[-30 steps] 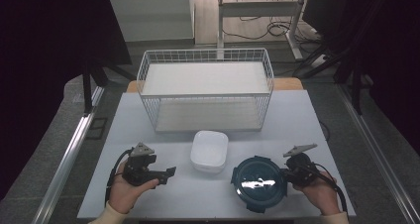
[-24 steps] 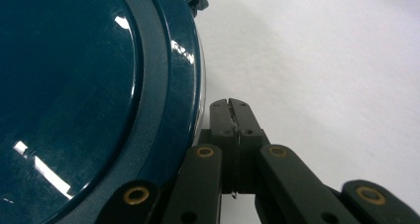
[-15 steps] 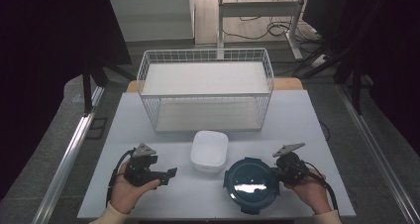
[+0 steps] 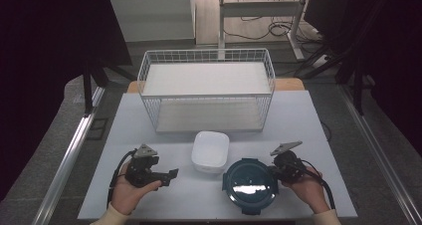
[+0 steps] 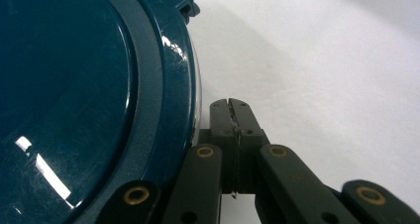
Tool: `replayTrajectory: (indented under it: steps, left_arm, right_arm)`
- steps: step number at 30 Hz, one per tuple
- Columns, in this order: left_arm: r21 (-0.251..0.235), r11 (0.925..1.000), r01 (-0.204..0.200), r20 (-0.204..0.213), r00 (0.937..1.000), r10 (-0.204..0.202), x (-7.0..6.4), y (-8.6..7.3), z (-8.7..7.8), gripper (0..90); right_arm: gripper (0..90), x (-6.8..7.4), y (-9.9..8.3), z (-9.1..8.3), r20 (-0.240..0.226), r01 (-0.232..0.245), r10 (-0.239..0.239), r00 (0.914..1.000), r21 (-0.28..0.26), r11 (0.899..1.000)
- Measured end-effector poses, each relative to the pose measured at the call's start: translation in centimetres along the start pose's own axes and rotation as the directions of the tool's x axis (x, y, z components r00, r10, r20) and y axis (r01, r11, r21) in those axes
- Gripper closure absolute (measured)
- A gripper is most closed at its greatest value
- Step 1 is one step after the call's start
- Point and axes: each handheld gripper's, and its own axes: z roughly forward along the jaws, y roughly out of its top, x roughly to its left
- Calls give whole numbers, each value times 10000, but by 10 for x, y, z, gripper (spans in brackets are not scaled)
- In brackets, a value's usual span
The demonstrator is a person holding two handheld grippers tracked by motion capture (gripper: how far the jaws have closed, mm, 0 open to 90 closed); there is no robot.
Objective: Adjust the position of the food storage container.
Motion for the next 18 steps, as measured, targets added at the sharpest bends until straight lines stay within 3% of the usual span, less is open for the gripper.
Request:
replayTrajectory:
  steps: [6,10,11,16,18]
  left_arm:
    - [-77,10000,-14,-31,10000,14,0,0,-3,163]
    - [-218,9997,78,-94,9999,-80,2,0,-7,163]
    - [-250,9996,109,-96,9999,-111,2,0,-7,163]
    - [-246,9997,62,-74,10000,-63,2,0,-7,164]
    - [-264,9996,76,-85,9999,-78,1,0,-8,164]
  right_arm:
    - [891,-2,-2,-3,-220,60,-65,9997,-197,9998]
    - [890,-5,-7,-15,40,-93,95,9999,-580,9983]
    - [890,-7,-13,-27,184,-283,302,9994,-968,9949]
    - [877,-12,-27,-48,314,-908,985,9946,-1913,9773]
    - [795,-14,-33,-53,116,-1225,1288,9916,-2338,9645]
